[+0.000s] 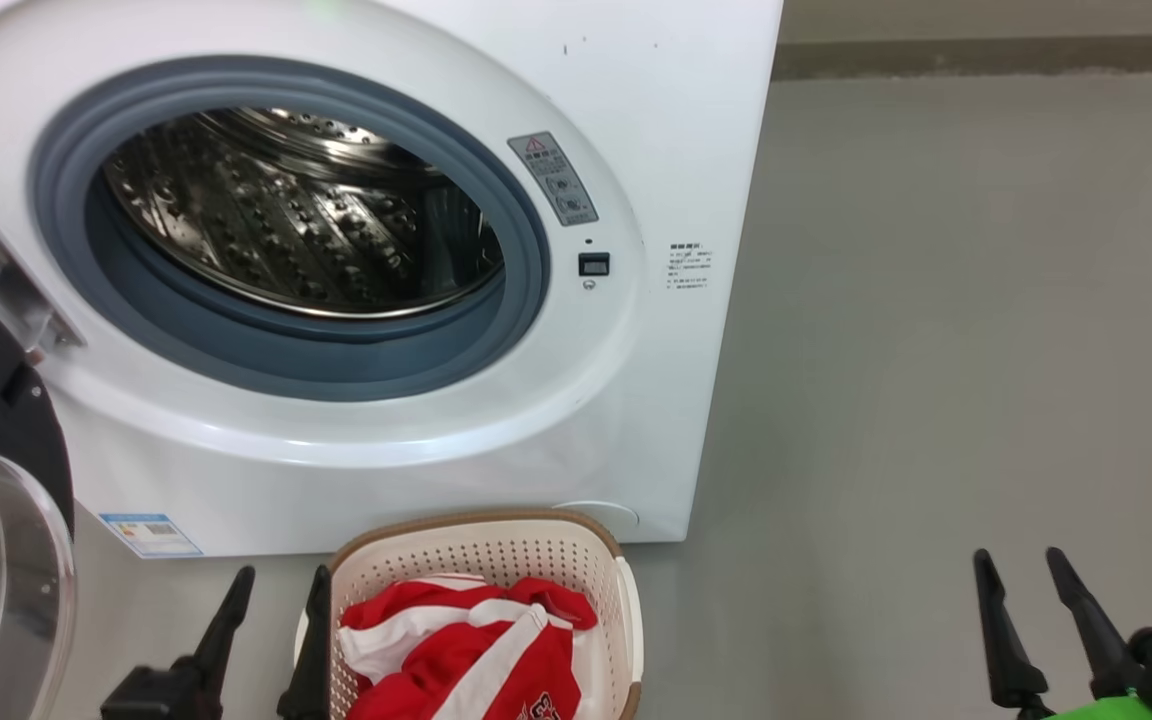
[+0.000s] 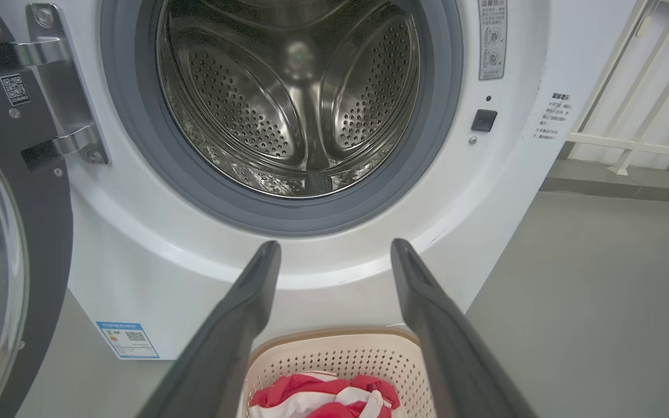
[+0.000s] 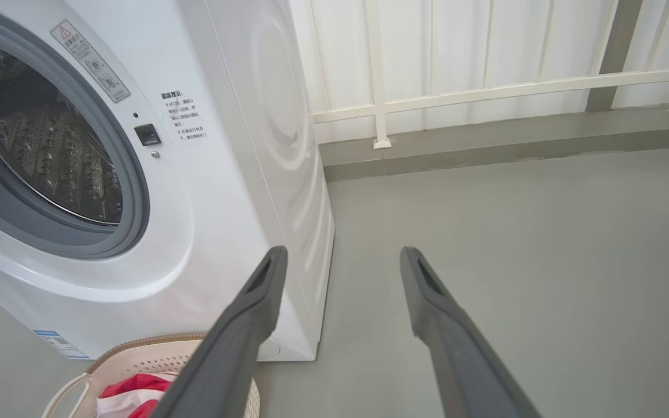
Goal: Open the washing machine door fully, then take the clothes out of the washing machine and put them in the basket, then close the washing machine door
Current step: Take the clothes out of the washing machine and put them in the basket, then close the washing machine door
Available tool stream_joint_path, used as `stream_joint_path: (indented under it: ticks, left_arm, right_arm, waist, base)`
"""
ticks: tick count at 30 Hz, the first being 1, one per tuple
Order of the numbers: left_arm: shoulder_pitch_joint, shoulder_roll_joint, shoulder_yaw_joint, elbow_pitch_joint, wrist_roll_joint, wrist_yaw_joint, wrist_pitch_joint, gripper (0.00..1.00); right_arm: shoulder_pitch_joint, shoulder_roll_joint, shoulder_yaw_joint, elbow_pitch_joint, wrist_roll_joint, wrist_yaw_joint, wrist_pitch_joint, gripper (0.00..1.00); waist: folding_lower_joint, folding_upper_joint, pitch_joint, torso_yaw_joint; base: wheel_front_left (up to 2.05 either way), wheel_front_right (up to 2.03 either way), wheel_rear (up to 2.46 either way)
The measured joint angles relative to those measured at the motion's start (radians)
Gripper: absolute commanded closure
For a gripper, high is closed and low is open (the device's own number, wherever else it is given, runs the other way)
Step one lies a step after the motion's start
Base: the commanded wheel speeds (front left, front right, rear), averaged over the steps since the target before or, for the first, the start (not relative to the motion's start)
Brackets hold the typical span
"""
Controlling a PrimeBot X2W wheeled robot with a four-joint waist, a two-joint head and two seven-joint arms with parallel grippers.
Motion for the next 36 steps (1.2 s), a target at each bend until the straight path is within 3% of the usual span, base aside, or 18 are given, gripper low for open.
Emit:
stream_joint_path:
  ticks: [10, 36]
  left_arm:
    - [0.09, -0.004, 0.021, -0.082, 0.007, 0.0, 0.0, 0.0]
    - [0.095, -0.005, 0.024, -0.092, 0.005, 0.0, 0.0, 0.0]
  right_arm:
    - [0.047, 0.002, -0.03, -0.017, 0.0, 0.0, 0.0, 0.0]
    - [0.056, 0.008, -0.043, -0.021, 0.0, 0.0, 0.0, 0.0]
  waist:
    - [0.0, 0.0, -0.02, 0.014]
    - [0.0, 0.0, -0.017, 0.007]
  base:
    - [0.0, 0.0, 0.0]
    - [0.0, 0.0, 0.0]
